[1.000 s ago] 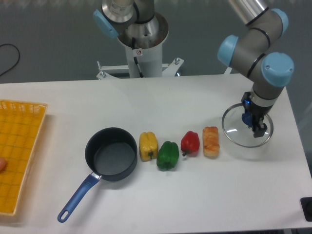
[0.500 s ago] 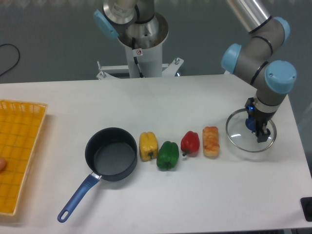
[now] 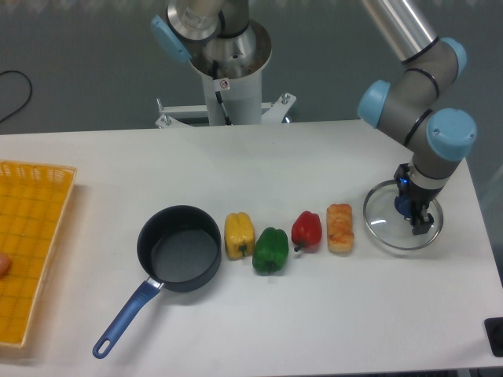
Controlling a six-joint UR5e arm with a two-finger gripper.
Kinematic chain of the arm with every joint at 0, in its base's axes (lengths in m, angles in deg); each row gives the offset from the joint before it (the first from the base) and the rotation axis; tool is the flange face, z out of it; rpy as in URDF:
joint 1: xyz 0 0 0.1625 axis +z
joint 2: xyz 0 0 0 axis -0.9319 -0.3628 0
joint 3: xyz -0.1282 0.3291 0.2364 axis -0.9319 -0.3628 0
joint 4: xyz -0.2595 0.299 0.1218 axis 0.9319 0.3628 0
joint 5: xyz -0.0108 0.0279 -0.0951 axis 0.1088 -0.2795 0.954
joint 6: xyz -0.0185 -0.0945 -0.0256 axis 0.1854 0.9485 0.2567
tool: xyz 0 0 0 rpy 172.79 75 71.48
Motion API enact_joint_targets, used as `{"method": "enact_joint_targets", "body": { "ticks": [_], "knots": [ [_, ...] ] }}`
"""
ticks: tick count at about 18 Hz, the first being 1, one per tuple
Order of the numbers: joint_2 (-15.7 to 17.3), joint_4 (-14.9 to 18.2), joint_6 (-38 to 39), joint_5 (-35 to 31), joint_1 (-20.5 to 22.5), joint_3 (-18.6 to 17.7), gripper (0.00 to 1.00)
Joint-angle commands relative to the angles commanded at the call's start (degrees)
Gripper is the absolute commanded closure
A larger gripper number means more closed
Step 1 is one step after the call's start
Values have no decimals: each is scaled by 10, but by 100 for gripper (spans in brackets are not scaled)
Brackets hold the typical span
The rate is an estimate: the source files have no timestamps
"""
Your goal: Place the lid on the table
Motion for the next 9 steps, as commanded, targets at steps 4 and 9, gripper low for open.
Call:
{"method": "enact_joint_targets", "body": {
  "ticks": [4, 9],
  "knots": [
    [-3, -2, 0, 0, 0, -1, 55],
    [-4, -11, 0, 0, -1, -3, 55]
  ]
}}
